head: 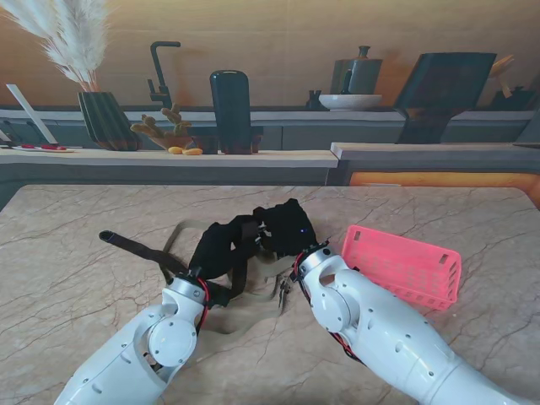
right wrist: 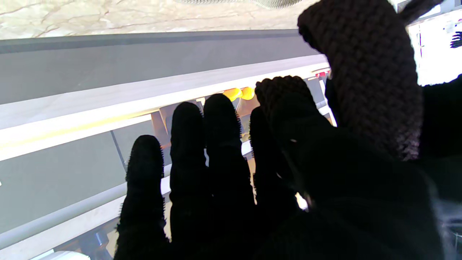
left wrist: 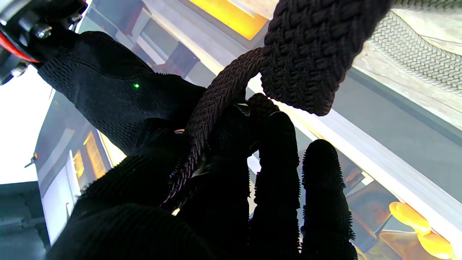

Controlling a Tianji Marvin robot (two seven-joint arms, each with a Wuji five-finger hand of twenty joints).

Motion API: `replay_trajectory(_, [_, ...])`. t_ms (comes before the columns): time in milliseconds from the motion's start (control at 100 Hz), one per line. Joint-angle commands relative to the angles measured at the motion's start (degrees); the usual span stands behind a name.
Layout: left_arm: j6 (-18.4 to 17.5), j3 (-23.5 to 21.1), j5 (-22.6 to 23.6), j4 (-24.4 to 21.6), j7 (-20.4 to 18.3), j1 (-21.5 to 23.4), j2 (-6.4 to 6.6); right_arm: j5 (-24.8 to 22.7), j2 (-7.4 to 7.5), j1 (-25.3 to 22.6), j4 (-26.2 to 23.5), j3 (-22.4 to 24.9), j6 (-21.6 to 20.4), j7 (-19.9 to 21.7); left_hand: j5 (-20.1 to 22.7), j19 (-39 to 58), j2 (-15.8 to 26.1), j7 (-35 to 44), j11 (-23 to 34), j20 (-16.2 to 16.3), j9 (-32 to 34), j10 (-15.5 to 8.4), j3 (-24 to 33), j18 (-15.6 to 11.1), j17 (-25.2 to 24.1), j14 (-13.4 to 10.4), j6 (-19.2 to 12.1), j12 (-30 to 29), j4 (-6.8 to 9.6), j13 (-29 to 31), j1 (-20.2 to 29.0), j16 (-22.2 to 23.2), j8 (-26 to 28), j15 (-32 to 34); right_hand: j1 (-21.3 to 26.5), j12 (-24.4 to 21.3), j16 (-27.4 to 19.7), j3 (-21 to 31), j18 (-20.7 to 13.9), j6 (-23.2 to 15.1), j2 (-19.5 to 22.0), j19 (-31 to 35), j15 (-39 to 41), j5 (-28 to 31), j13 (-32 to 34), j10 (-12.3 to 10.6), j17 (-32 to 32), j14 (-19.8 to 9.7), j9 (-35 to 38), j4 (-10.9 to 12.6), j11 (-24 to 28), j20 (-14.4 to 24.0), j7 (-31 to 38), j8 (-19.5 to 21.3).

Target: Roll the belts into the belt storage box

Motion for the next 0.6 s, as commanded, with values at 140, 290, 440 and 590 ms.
replay_trajectory(140, [-0.5, 0.8, 3.3, 1.0, 1.3, -0.9, 0.18, 0.8, -0.74, 0.1, -2.1, -1.3, -0.6, 2.2, -2.0, 2.6, 1.6, -3.1, 1.4, 1.5, -0.1, -0.9, -0.3, 1.2, -1.0, 0.9, -5.6, 1.0, 1.4, 1.9, 1.9, 1.0, -2.1, 1.5, 4.2, 4.9, 1.8, -0.5, 1.4, -6.2, 9.6, -1.4, 2.4, 1.5, -2.7, 4.3, -1.8, 0.6, -3.4, 2.7, 4.8, 1.6, 3.8, 6.8])
replay_trajectory(290, [-0.8, 1.5, 5.9, 2.2, 3.3, -1.8, 0.34, 0.5, -0.07, -0.2, -3.9, -1.6, -0.4, 5.1, -0.7, 3.1, -1.0, -1.1, 1.9, 1.9, 0.7, -1.3, 1.9, 1.8, -0.4, 0.8, -6.9, 1.1, 1.04, 2.8, -1.6, 0.8, -1.2, 2.3, 5.4, 10.6, 2.8, -2.6, 0.9, -7.5, 12.7, -1.9, 2.4, -1.1, -3.6, 4.6, -1.7, 0.0, -6.3, 3.1, 7.9, 1.9, 2.9, 12.2])
replay_trajectory(440, [0.3, 1.9, 8.2, 3.2, 6.7, -2.4, 0.23, 0.5, 0.51, -1.0, -5.6, -1.1, -1.1, 7.2, 1.2, 4.0, -1.3, 1.0, 2.4, 3.0, -1.9, -0.1, -3.0, 3.4, -2.1, 2.1, -9.8, 1.9, -0.61, 1.3, -0.1, 0.6, -0.9, 3.0, 5.6, 12.3, 2.5, -2.1, -0.1, -9.1, 13.2, -2.6, 0.7, -2.4, -3.8, 3.1, -0.7, -1.2, -7.8, 4.1, 6.5, 2.0, 1.1, 13.6])
replay_trajectory(590, [1.4, 1.4, 8.5, 3.0, 7.3, -2.2, 0.21, 0.9, 0.75, -1.6, -6.6, -0.6, -1.3, 8.3, 2.1, 3.3, 0.7, 0.7, -2.9, 3.5, -15.8, 4.2, -11.9, 3.7, -6.0, 3.2, -13.3, 4.7, 0.35, -4.1, 2.7, 1.1, -1.6, 2.7, 5.1, 12.4, 2.3, -0.9, -0.4, -10.0, 12.4, -3.1, -0.5, -2.0, -3.3, 2.2, -0.2, -1.9, -7.5, 4.6, 5.0, 2.1, 0.5, 13.2])
